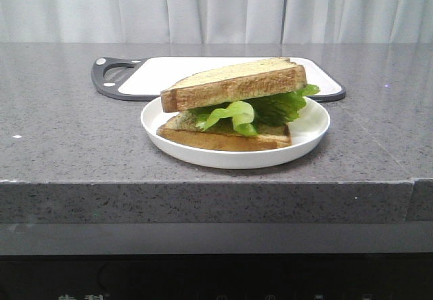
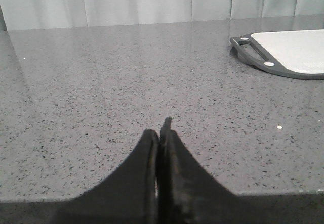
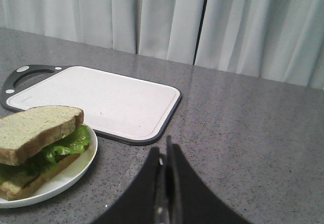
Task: Left arm grabs bread, right arm adds lettuce
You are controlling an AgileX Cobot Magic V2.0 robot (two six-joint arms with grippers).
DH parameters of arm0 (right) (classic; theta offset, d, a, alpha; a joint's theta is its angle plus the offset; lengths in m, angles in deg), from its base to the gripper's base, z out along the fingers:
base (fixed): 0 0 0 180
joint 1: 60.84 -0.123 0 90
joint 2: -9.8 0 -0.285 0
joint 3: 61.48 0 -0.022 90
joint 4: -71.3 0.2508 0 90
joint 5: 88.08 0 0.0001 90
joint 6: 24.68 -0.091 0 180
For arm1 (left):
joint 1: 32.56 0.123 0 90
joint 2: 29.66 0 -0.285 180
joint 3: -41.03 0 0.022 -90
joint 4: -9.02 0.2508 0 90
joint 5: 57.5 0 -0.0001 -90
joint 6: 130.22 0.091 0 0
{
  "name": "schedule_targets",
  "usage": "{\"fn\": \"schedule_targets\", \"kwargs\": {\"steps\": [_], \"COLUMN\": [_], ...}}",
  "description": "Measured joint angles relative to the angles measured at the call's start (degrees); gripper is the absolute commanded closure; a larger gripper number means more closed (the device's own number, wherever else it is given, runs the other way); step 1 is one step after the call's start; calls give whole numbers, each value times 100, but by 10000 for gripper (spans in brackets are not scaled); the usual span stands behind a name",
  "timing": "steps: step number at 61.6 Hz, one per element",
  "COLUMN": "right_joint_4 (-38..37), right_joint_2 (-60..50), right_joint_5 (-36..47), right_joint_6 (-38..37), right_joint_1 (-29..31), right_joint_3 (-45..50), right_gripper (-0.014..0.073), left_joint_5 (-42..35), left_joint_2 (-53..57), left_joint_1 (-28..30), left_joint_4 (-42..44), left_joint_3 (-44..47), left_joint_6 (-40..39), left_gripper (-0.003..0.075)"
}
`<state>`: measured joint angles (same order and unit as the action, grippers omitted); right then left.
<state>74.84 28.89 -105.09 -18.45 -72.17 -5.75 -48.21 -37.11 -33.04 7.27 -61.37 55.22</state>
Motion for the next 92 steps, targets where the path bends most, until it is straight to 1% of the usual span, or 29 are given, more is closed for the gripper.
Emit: {"fn": "schedule_targets", "kwargs": {"steps": [75,84,92], "right_joint_4": [0,0,77], "right_joint_2": [0,-141,-567], "right_joint_5": [-11,13,51], "right_joint_6": [0,0,0], "right_joint_1": [0,77,417], "right_joint_3": [12,359,1060], "right_gripper": [652,652,652], "left_joint_5": [0,0,0], "left_joint_2": [0,0,0], "left_joint_1": [0,0,0], "left_joint_4": [9,9,9], "left_joint_3": [0,0,0], "left_joint_6": [0,0,0], "left_gripper": [739,739,739]}}
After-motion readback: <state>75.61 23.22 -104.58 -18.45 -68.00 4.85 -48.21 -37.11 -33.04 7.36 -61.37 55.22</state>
